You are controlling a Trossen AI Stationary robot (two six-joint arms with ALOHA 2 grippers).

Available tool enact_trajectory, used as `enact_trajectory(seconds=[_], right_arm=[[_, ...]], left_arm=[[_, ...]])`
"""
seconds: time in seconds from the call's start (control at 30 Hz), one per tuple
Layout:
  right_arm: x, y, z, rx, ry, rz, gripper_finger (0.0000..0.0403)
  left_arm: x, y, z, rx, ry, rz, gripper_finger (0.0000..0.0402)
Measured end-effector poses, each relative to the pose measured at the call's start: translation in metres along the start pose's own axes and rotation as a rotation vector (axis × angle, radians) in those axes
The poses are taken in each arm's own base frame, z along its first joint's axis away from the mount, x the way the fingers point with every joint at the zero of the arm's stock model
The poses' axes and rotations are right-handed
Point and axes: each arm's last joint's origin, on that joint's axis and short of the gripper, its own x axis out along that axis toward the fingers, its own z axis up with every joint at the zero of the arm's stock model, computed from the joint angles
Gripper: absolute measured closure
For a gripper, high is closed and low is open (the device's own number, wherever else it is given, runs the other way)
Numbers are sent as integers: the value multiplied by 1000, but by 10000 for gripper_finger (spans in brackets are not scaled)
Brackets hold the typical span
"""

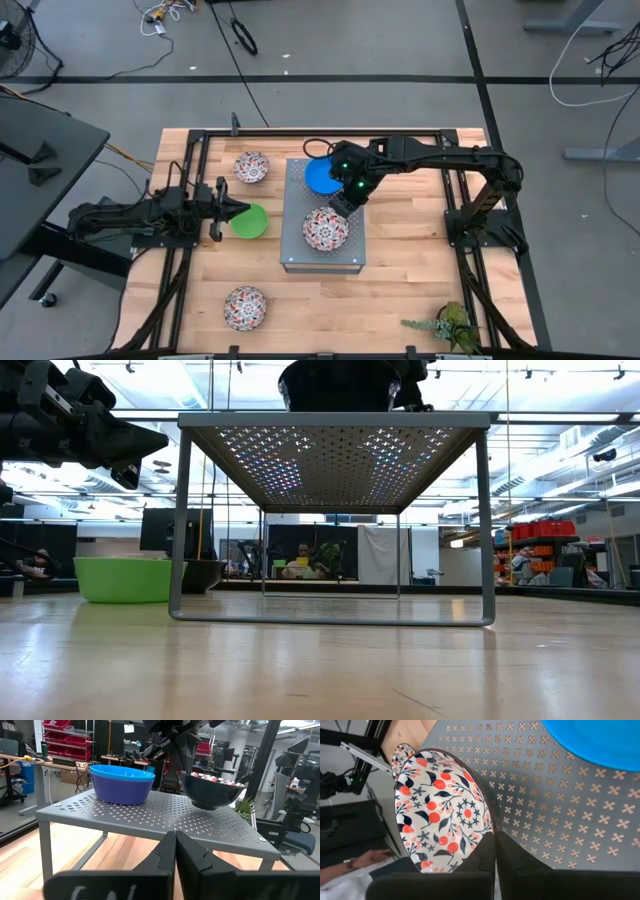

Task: Pick & Place Mini bowls
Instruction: Put the middle white patterned bowl on the shelf

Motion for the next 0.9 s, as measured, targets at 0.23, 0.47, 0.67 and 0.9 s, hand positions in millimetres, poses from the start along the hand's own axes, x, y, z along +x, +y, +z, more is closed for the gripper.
enact_trajectory(seconds=[0.23,0.47,0.67,0.9], right_arm=[[0,0,0,20,1,-1,403],[0,-1,-1,28,7,-6,403],[0,-1,-1,51,6,-5,403],[0,0,0,51,0,-7,403]], left_arm=[[0,0,0,0,0,0,388],[0,0,0,0,0,0,387],[0,0,0,0,0,0,387],[0,0,0,0,0,0,387]])
